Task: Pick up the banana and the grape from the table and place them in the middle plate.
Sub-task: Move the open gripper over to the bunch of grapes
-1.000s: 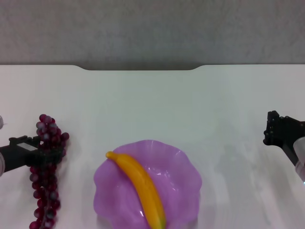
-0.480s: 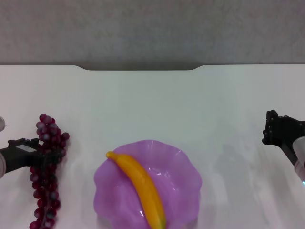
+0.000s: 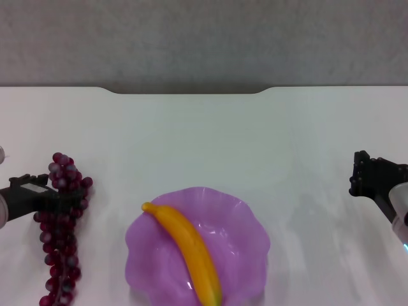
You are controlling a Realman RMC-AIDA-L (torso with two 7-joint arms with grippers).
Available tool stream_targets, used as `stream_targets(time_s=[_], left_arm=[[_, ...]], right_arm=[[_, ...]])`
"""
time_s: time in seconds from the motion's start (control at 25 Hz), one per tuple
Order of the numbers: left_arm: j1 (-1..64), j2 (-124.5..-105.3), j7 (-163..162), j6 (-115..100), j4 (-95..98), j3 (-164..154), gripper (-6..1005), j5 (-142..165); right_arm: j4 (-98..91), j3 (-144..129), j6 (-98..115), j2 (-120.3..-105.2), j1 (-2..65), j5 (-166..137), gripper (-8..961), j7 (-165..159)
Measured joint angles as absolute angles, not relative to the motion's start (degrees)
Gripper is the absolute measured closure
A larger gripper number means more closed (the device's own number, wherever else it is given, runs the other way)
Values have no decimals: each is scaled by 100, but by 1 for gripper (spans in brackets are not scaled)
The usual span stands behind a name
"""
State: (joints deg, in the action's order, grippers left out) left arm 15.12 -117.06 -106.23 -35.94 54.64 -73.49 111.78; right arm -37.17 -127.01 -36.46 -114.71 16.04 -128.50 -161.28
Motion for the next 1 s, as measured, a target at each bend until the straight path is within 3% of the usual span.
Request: stream_targets(time_s=[1.0], left_arm=[[2053, -11694, -10468, -2965, 4618, -7391, 103, 11180]], right_arm=[[-3745, -12709, -3638, -11478, 1609, -12849, 928, -16128]])
